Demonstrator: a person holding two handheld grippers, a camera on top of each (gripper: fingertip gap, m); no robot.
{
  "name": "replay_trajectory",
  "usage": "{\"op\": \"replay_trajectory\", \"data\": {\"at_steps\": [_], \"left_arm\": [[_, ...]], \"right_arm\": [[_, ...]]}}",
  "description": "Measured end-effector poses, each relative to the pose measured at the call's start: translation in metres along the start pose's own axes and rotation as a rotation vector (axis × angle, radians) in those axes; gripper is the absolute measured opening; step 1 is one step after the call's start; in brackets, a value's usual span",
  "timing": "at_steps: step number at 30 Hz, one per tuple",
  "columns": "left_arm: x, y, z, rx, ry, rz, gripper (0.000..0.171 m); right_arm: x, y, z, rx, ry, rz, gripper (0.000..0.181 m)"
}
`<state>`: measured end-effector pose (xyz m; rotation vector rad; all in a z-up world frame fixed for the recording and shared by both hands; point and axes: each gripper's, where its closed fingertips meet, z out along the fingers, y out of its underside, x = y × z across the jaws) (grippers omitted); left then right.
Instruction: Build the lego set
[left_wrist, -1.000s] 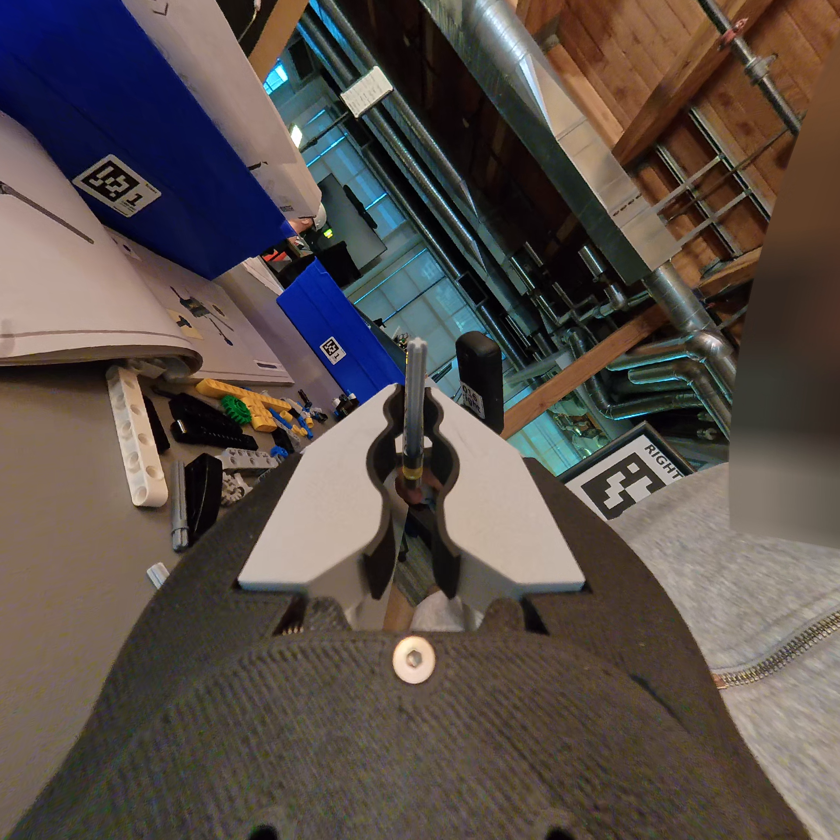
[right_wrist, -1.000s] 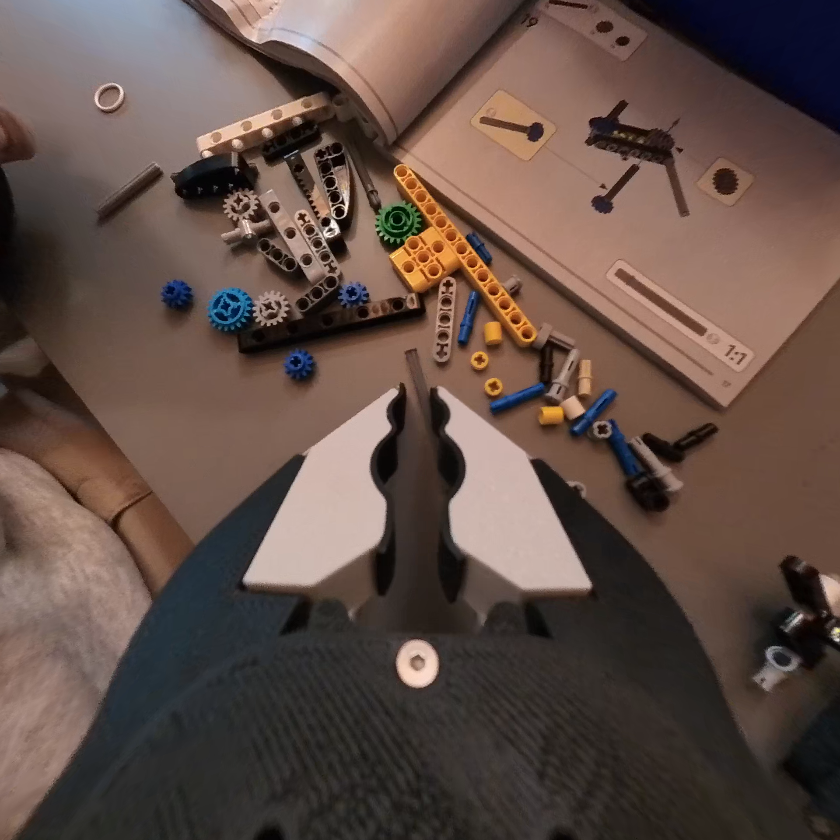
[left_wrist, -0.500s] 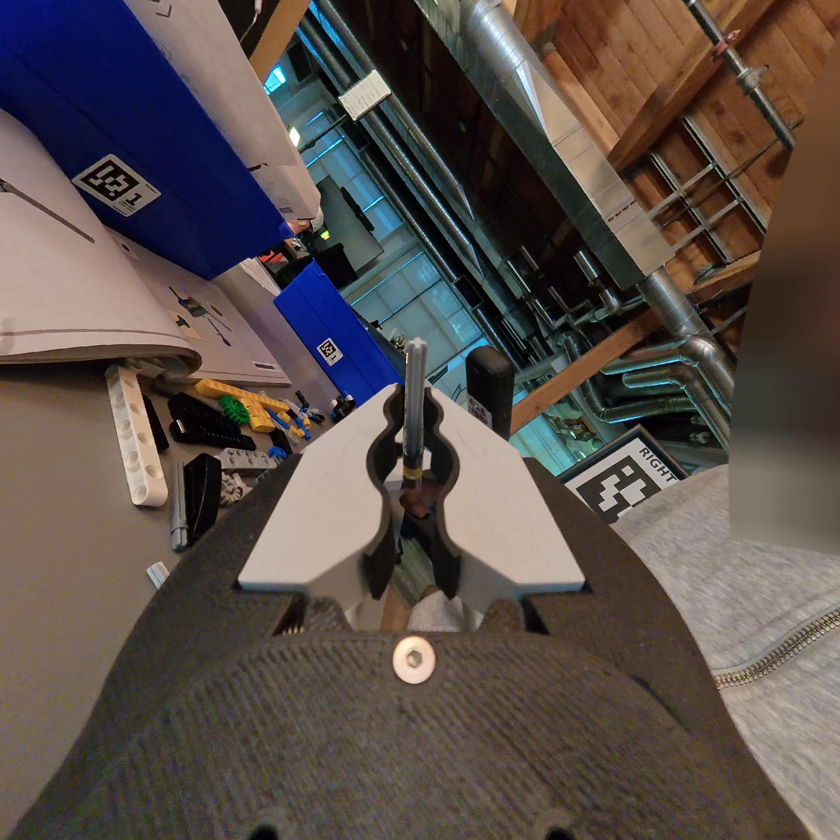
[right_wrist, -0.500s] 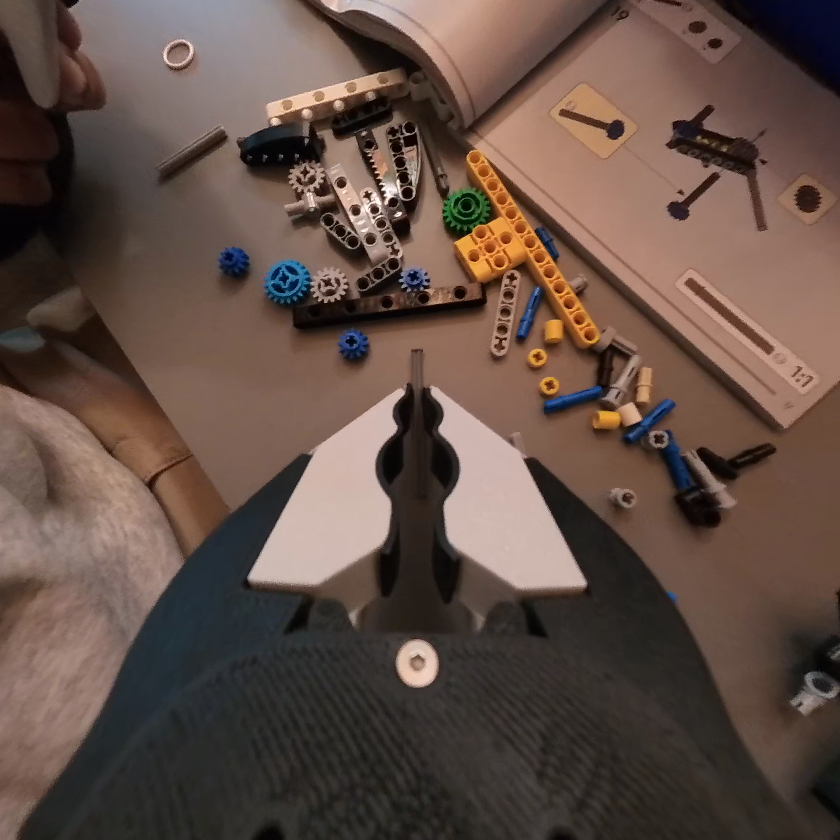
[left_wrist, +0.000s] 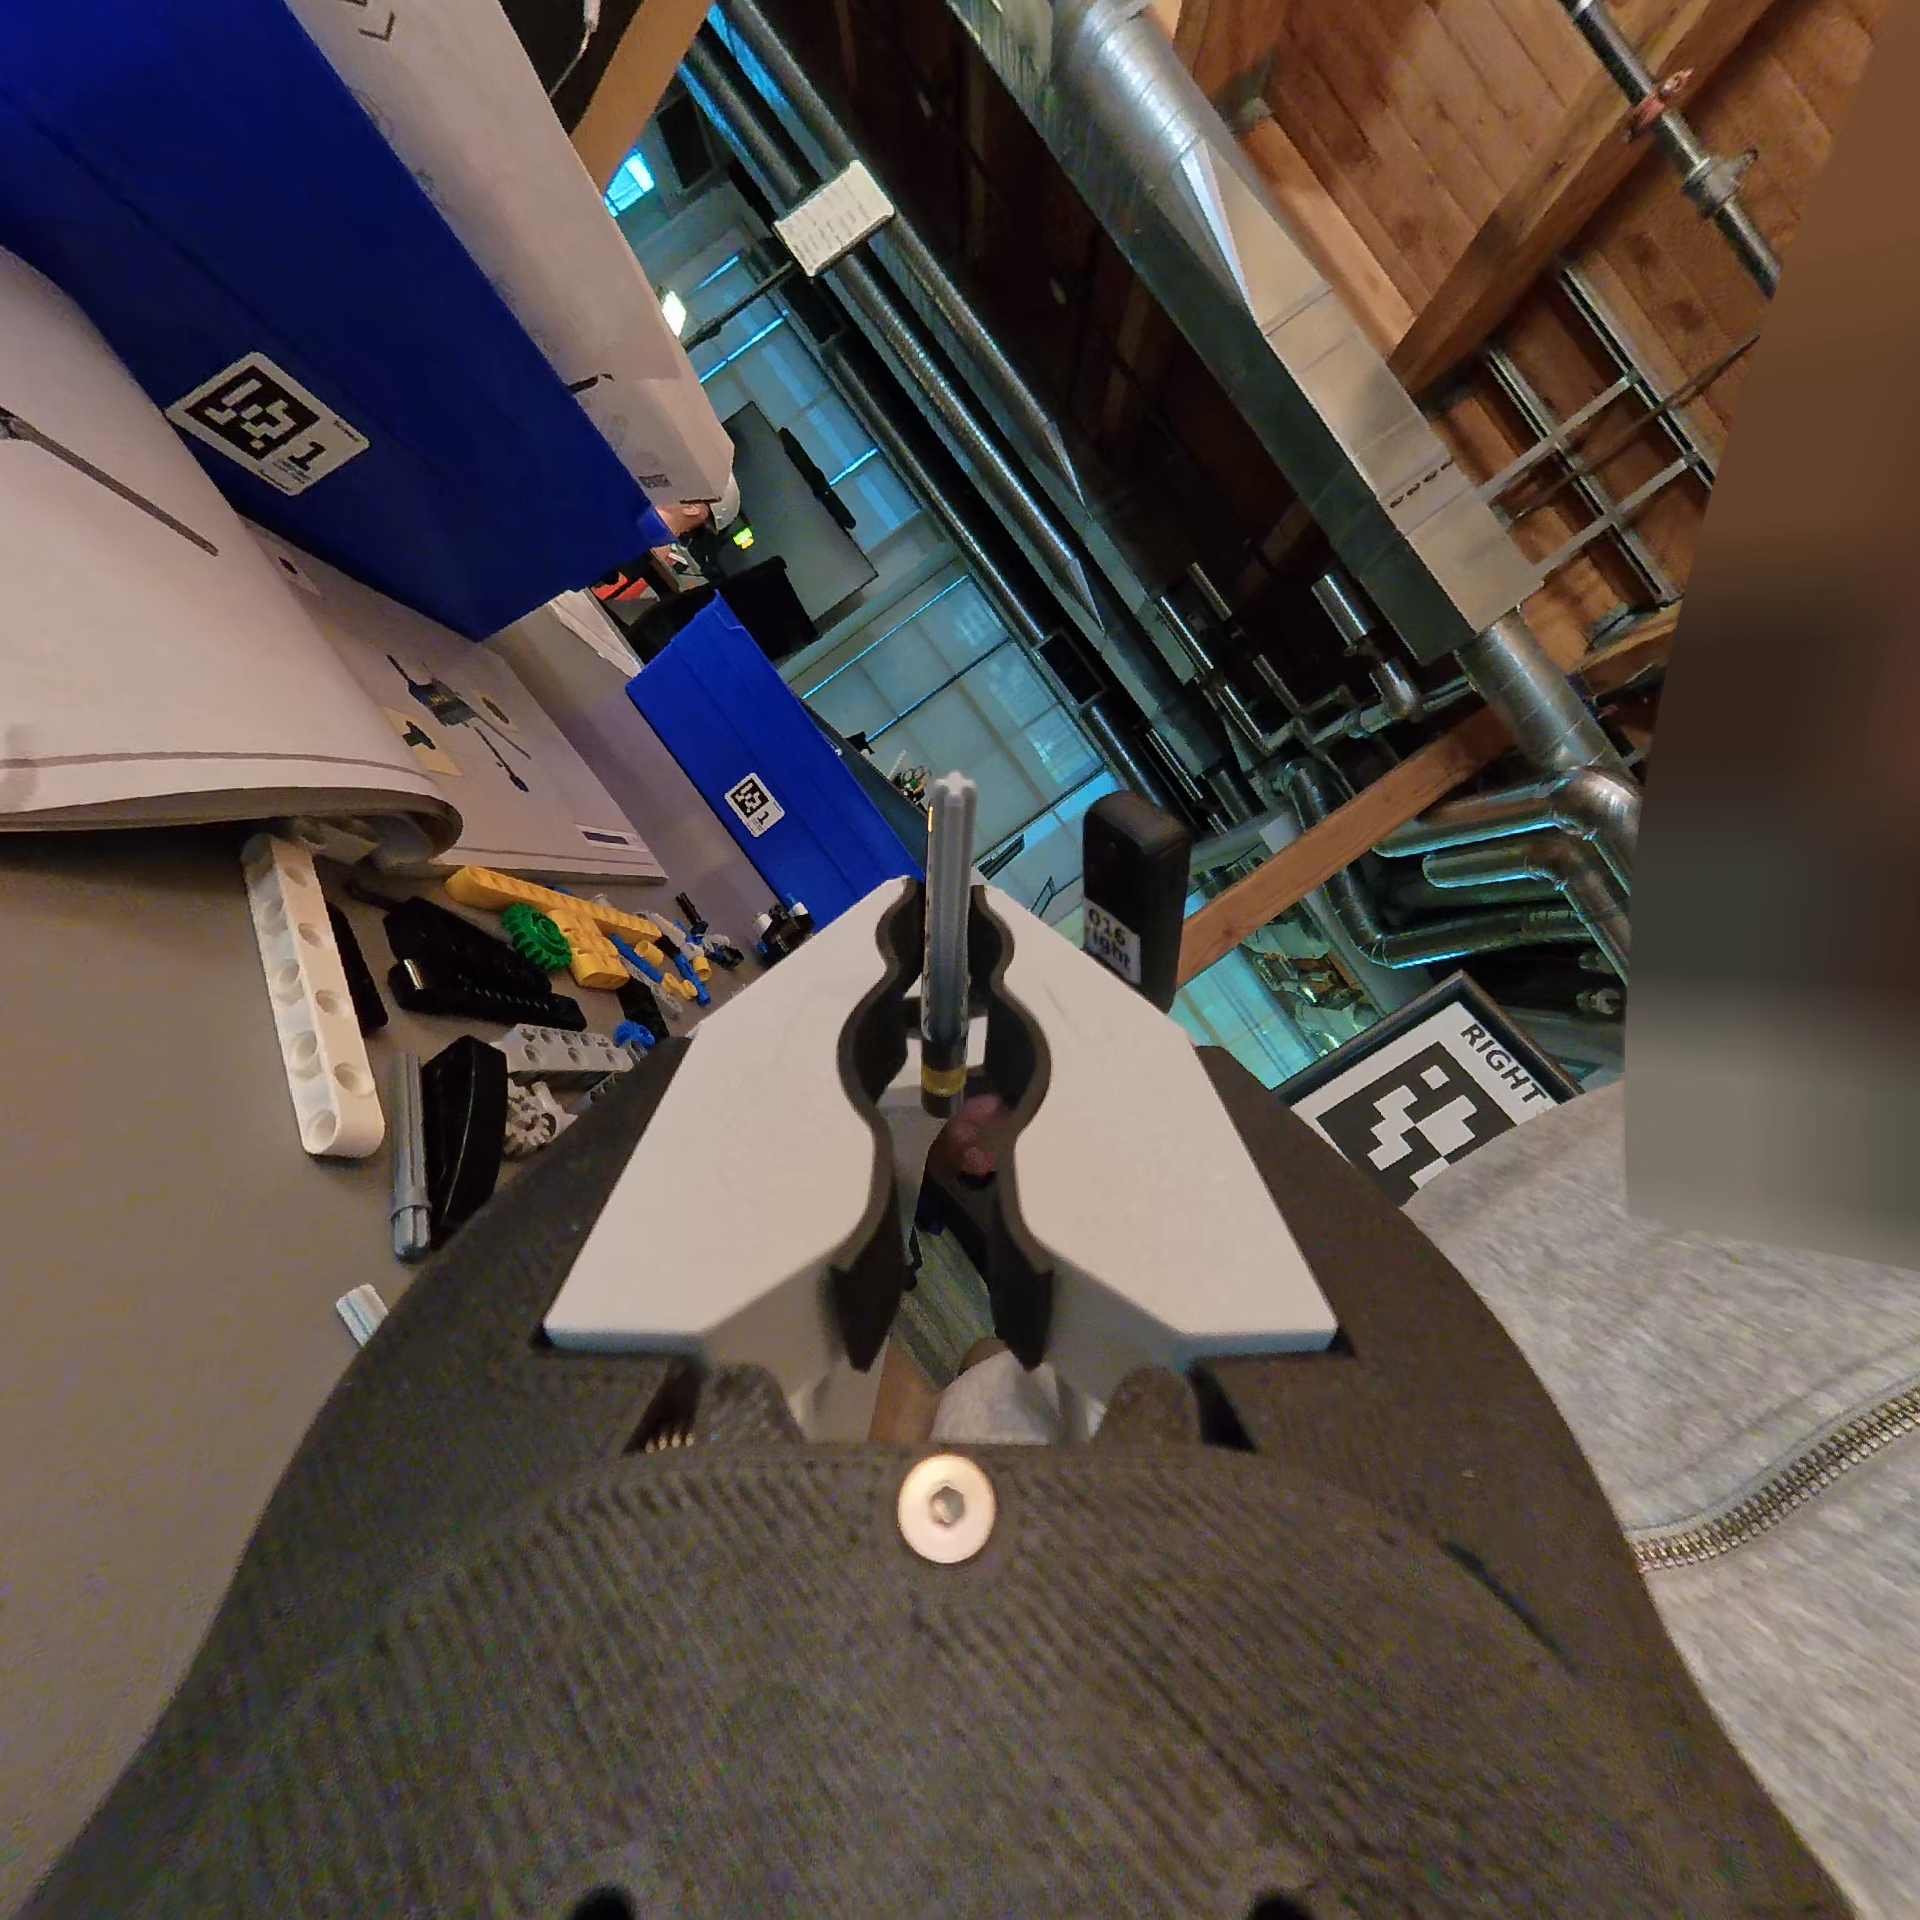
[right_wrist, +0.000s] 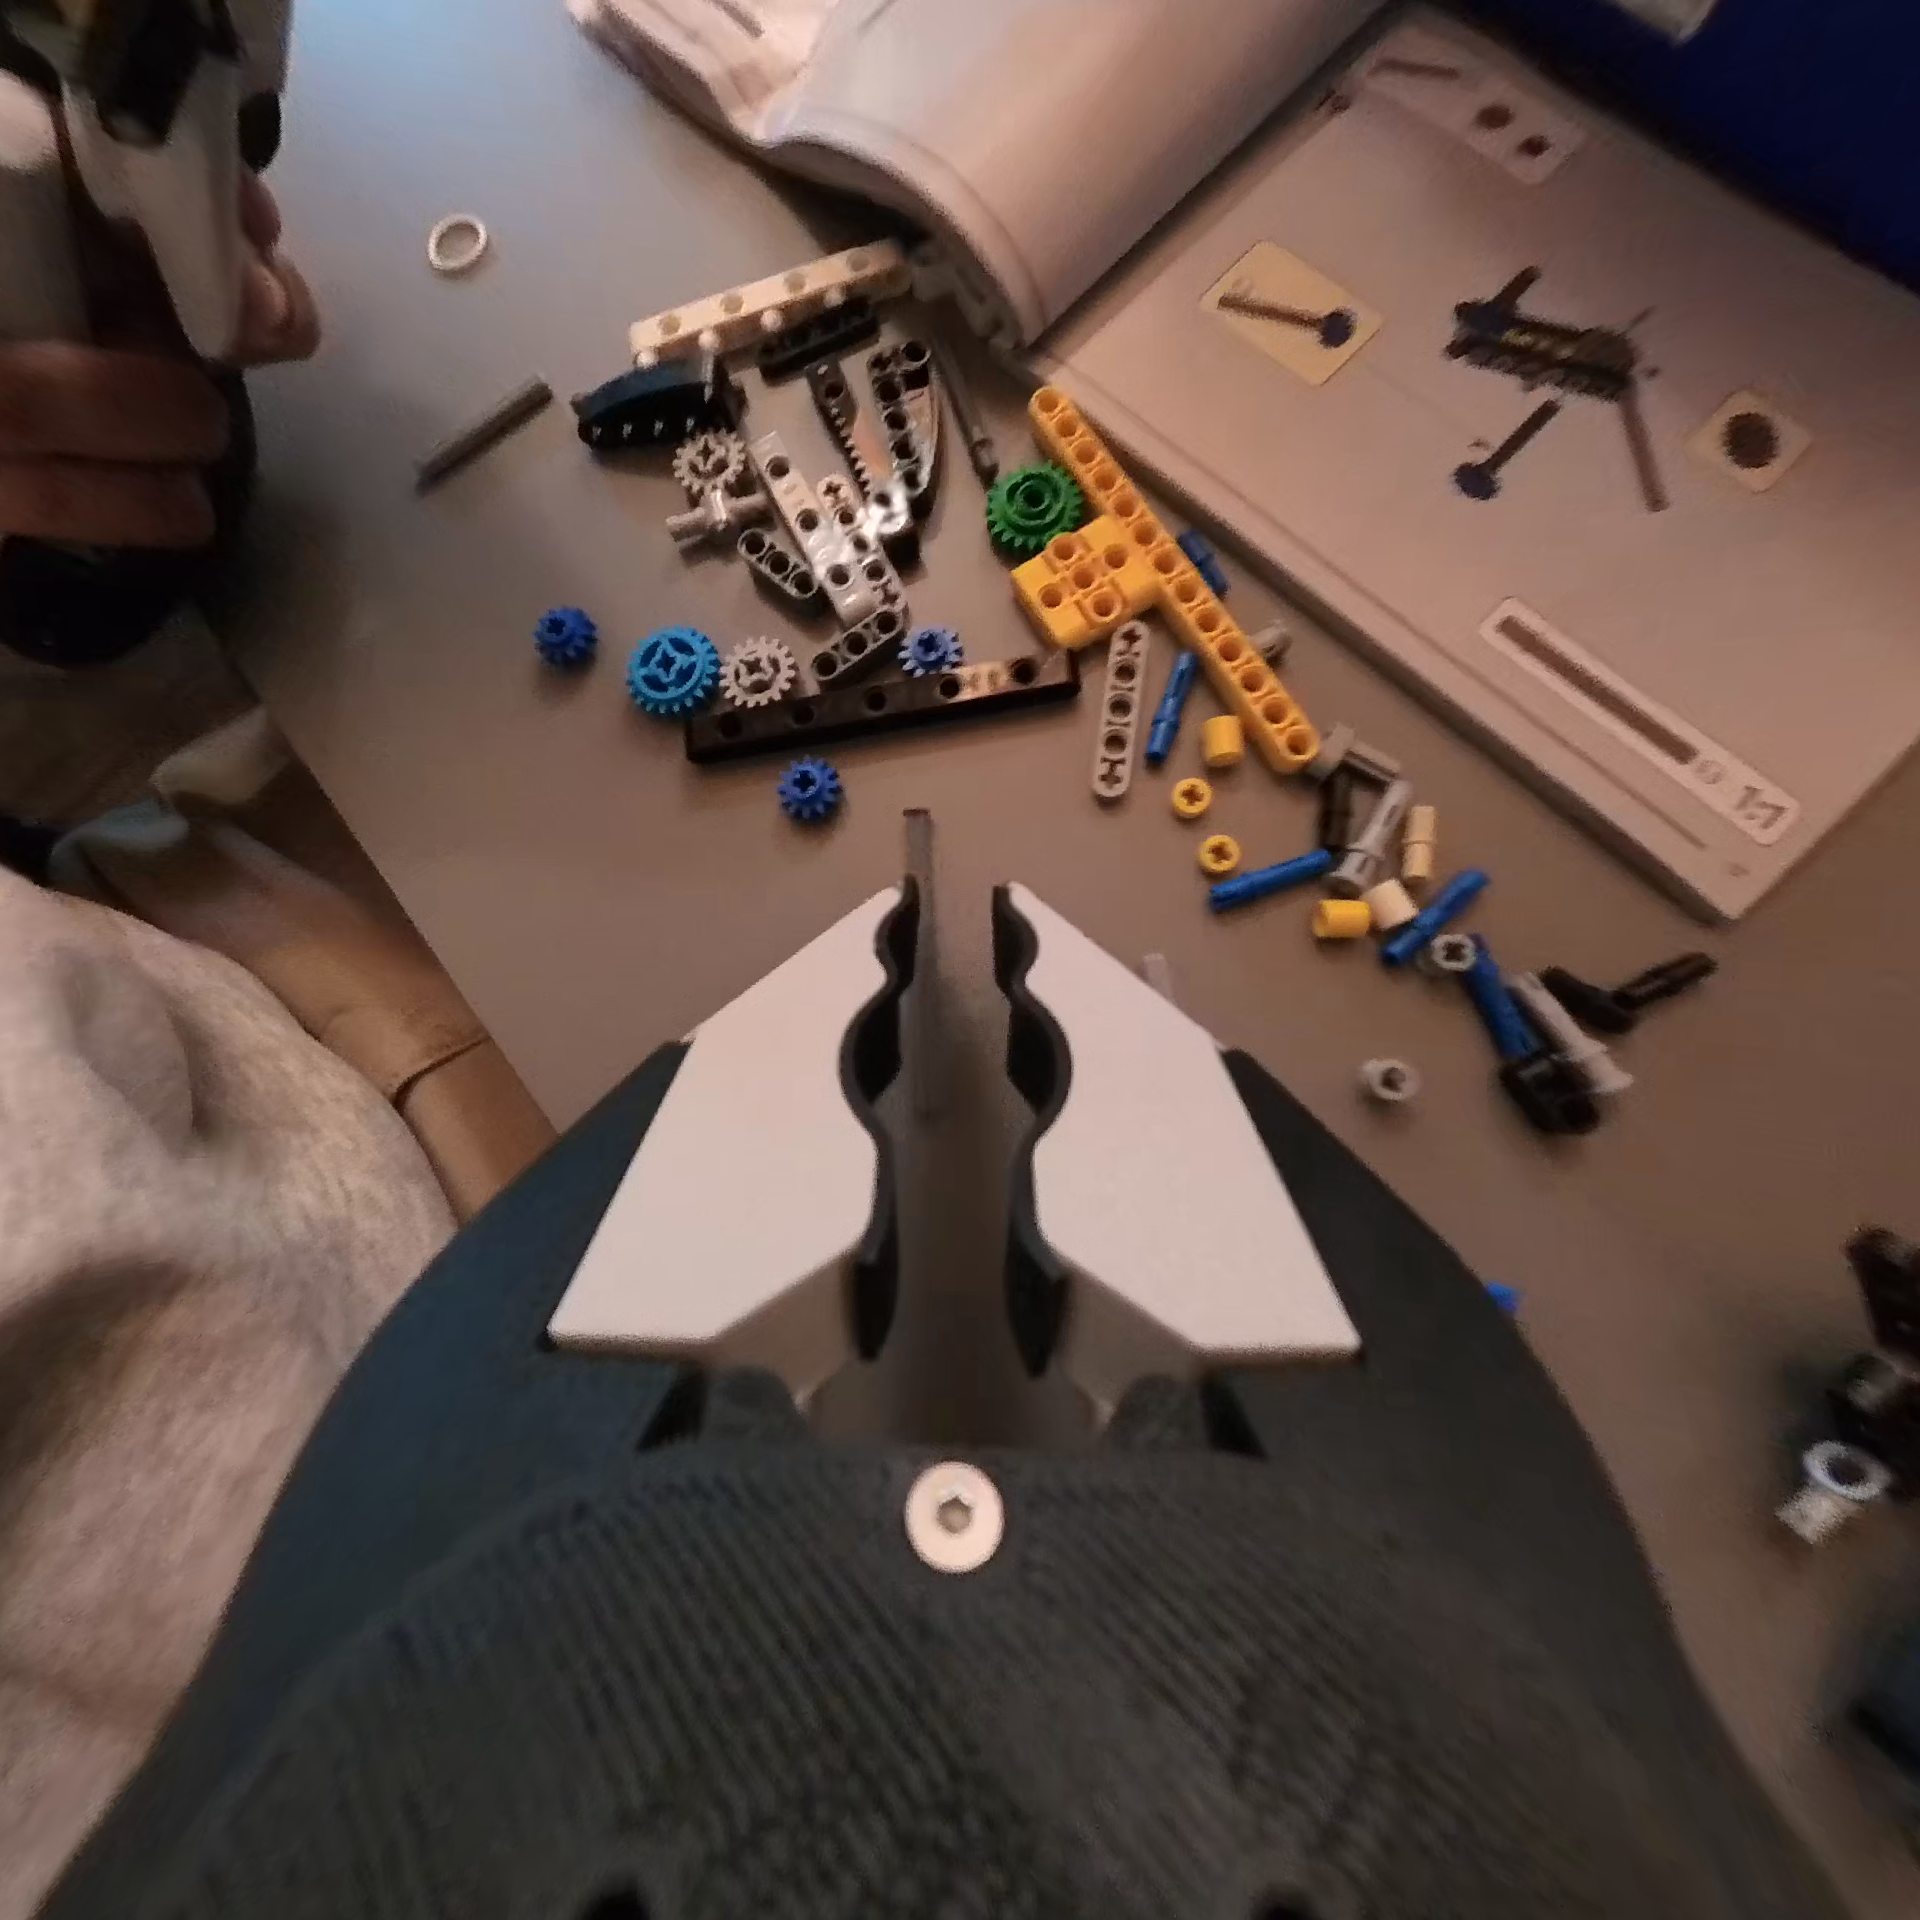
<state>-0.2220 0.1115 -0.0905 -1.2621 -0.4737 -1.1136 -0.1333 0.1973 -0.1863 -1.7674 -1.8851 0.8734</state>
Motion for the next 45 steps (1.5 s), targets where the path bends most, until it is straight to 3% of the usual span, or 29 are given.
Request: {"op": "replay_trajectory", "data": {"at_steps": [6,13,21,28,36,45], "left_arm": [[0.0,-0.001,-0.001,0.006,0.001,-0.001,0.006],[-0.001,-0.001,0.0,0.002,0.0,-0.003,0.006],[0.001,-0.006,-0.003,0.033,0.005,-0.007,0.006],[0.007,-0.041,-0.025,0.145,-0.018,0.033,0.005],[0.01,-0.077,-0.061,0.294,-0.012,-0.012,0.006],[-0.01,-0.08,-0.076,0.297,-0.095,0.021,0.005]], "right_arm": [[0.034,-0.017,-0.038,0.146,0.121,0.049,0.012],[0.054,-0.01,-0.062,0.181,0.228,0.073,0.012],[0.047,-0.005,-0.06,0.197,0.2,0.079,0.012],[0.036,-0.003,-0.055,0.176,0.195,0.034,0.012],[0.008,-0.017,-0.037,0.219,0.078,0.071,0.012],[-0.071,-0.051,0.01,0.255,-0.167,0.048,0.013]]}}
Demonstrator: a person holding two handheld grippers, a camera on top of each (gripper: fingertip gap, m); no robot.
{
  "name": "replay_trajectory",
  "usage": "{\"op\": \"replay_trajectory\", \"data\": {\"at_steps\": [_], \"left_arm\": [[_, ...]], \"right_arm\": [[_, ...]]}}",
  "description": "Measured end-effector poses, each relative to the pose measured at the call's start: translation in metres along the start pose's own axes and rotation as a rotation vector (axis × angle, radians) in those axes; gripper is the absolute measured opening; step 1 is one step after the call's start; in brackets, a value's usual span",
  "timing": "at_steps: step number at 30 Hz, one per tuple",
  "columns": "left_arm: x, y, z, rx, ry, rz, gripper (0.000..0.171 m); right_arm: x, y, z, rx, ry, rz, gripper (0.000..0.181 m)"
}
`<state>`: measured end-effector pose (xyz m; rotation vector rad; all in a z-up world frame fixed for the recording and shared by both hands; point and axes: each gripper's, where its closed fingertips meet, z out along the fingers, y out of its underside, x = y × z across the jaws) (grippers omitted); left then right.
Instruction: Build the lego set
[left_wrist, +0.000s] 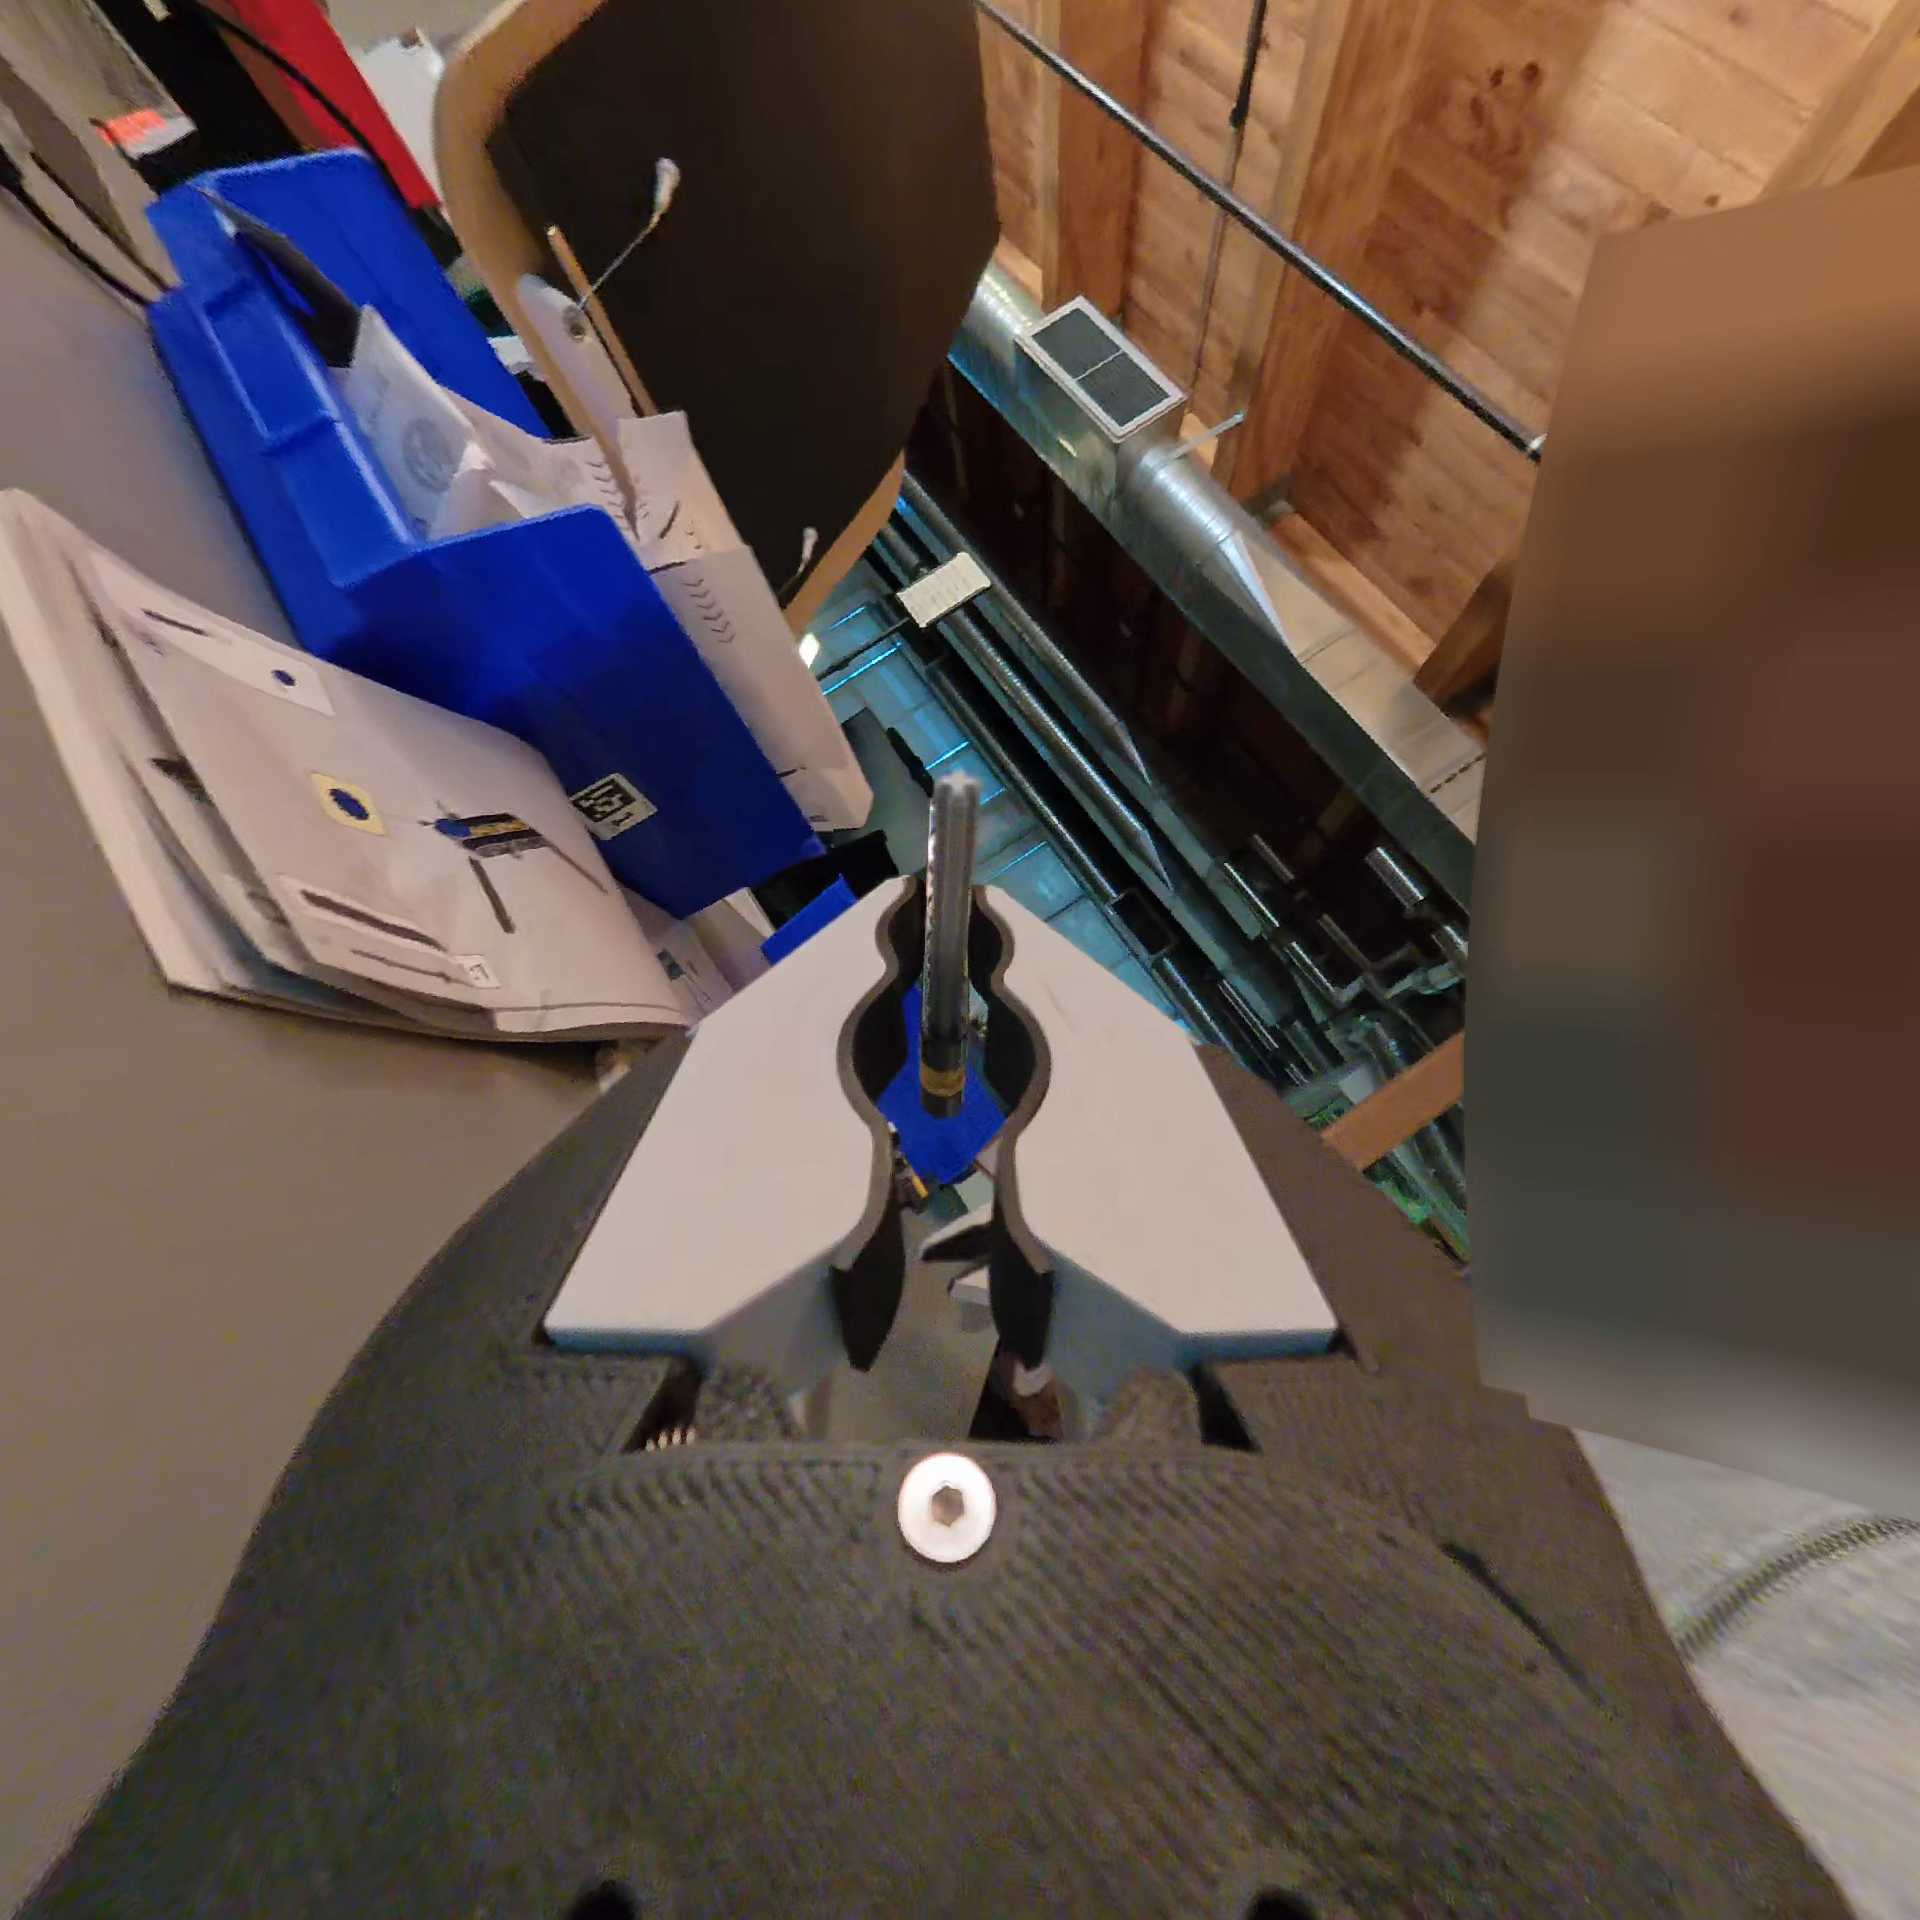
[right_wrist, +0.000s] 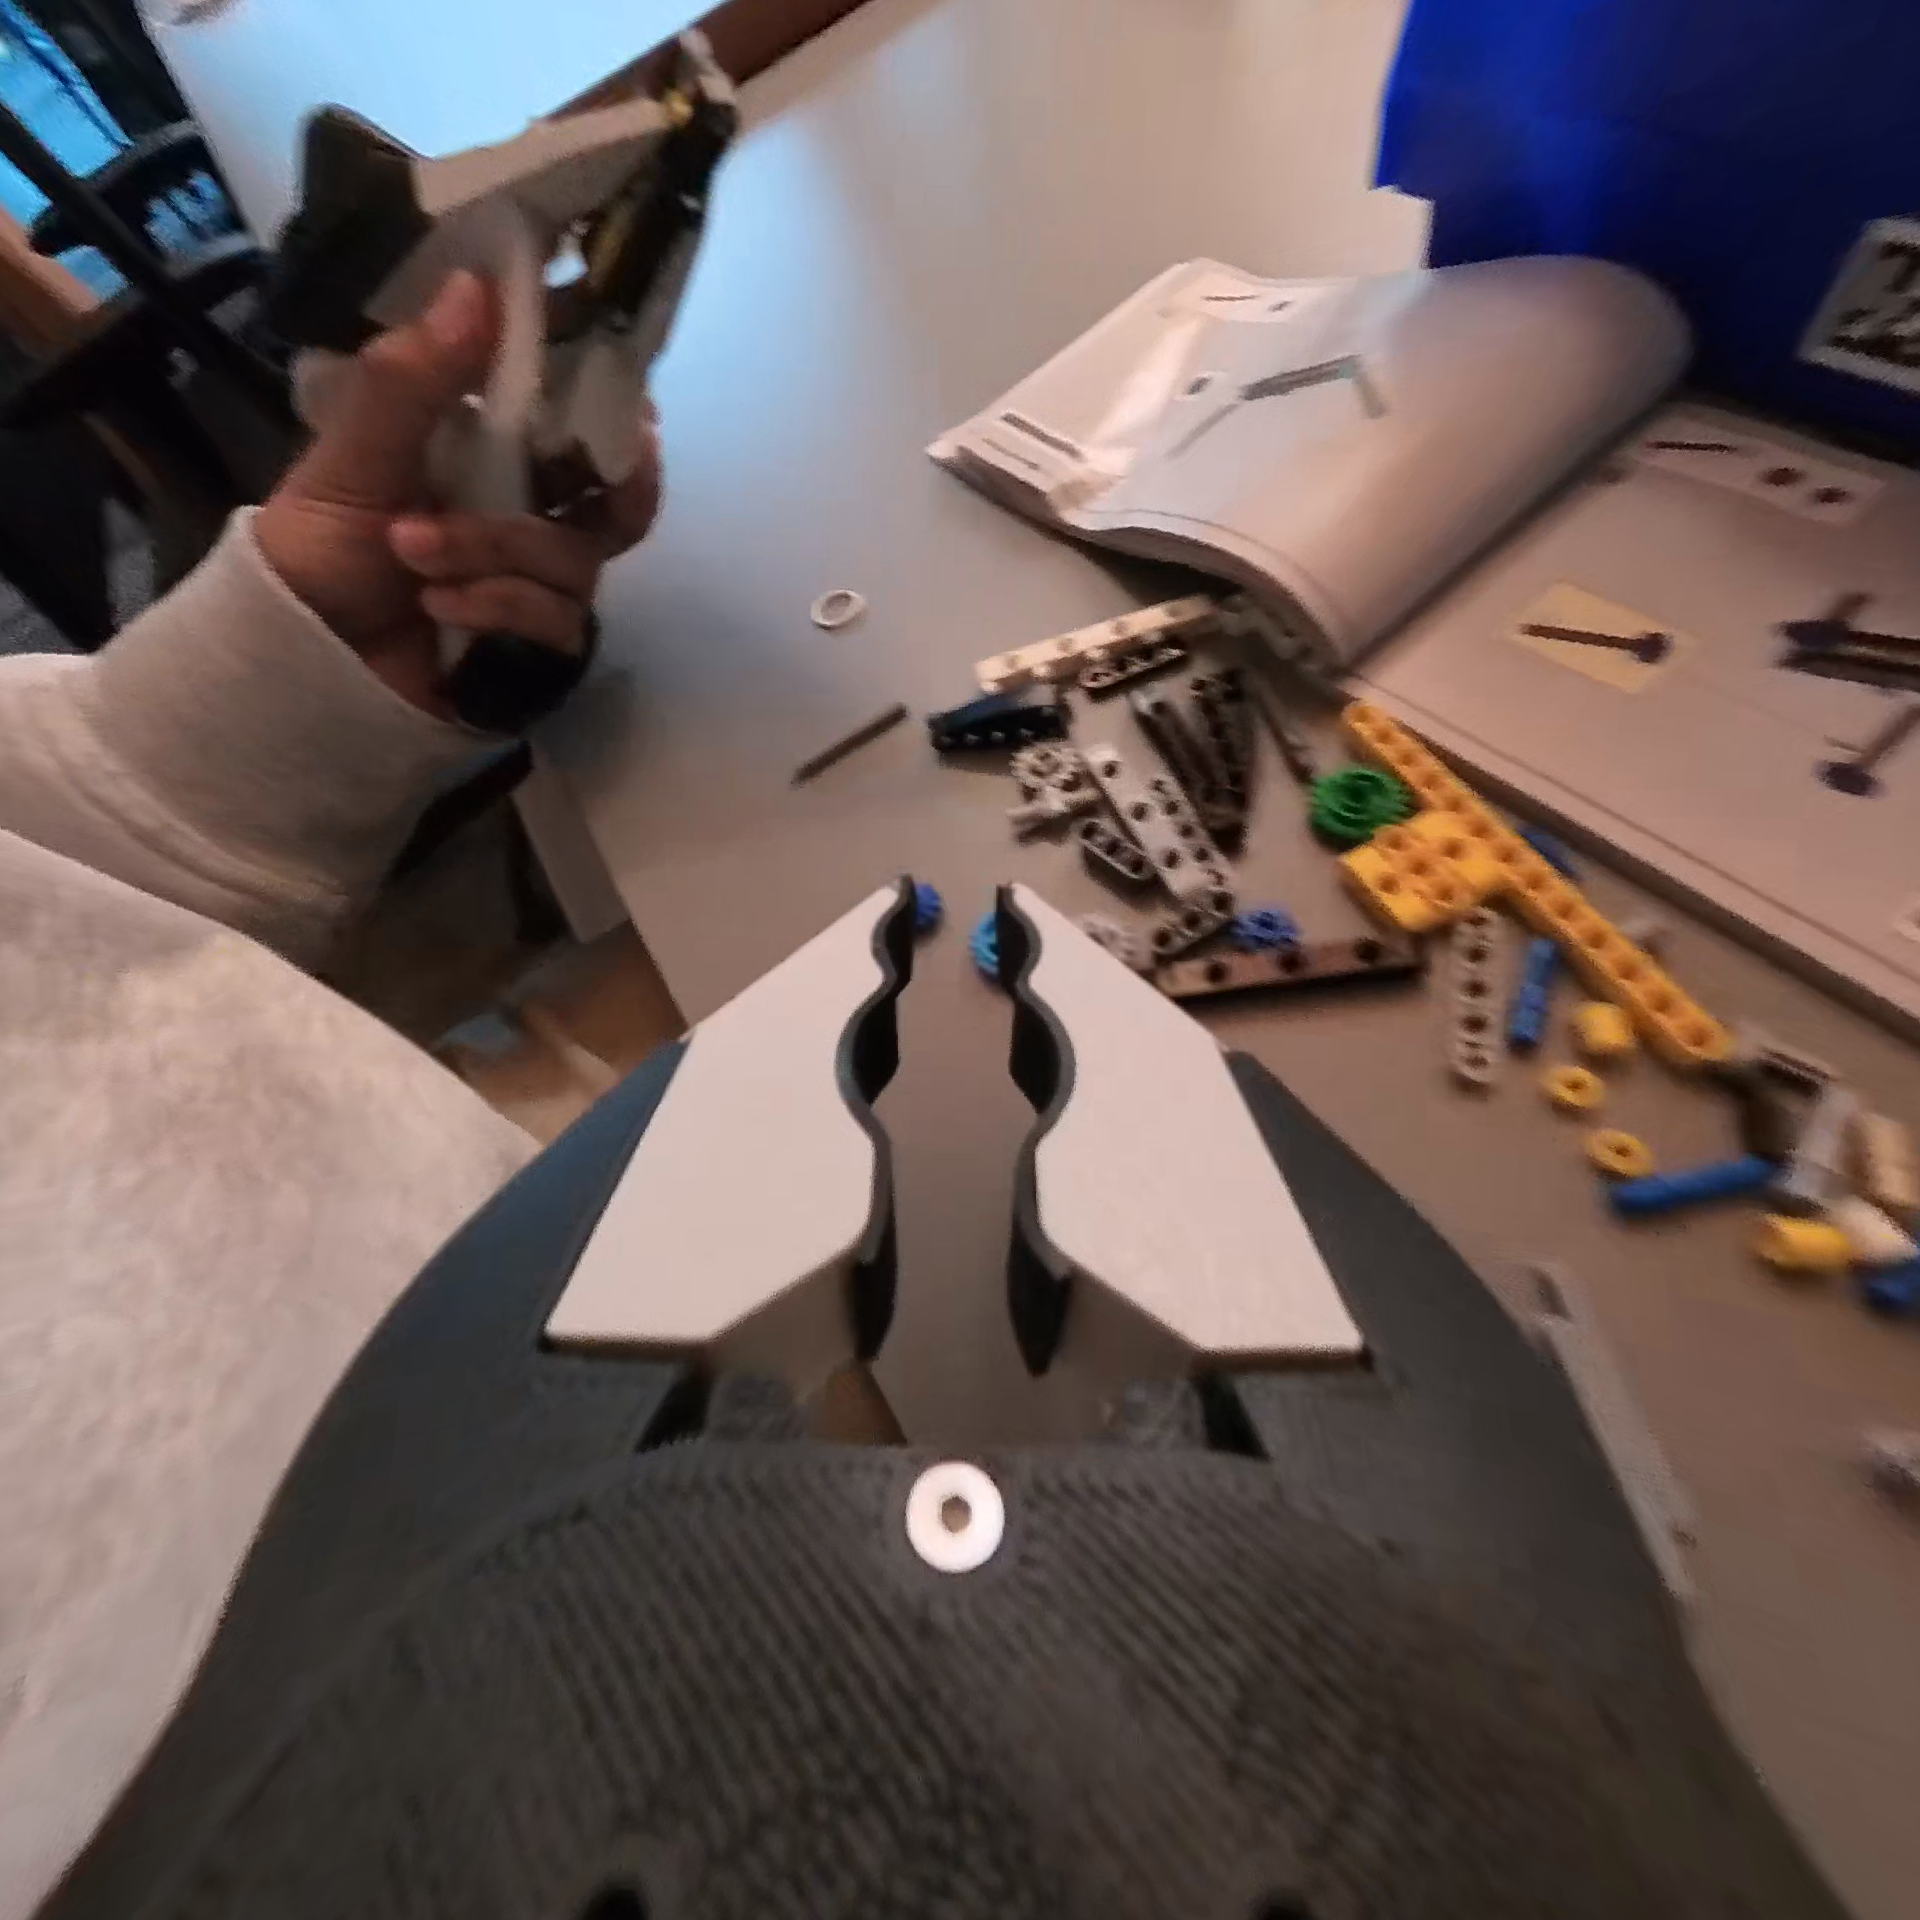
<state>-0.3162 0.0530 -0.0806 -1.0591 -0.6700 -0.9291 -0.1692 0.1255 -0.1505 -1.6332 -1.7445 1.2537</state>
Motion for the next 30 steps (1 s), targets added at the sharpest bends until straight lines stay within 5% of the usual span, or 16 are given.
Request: {"op": "replay_trajectory", "data": {"at_steps": [9,21,30], "left_arm": [[-0.003,0.008,0.003,-0.026,0.012,-0.014,0.005],[-0.001,0.017,0.009,-0.063,0.016,0.014,0.005],[0.0,0.021,0.011,-0.081,0.014,0.032,0.005]], "right_arm": [[-0.023,0.006,0.021,-0.029,-0.083,0.003,0.018],[0.013,-0.001,0.003,0.02,0.016,0.024,0.018],[0.073,-0.02,0.005,-0.042,0.192,-0.117,0.014]]}}
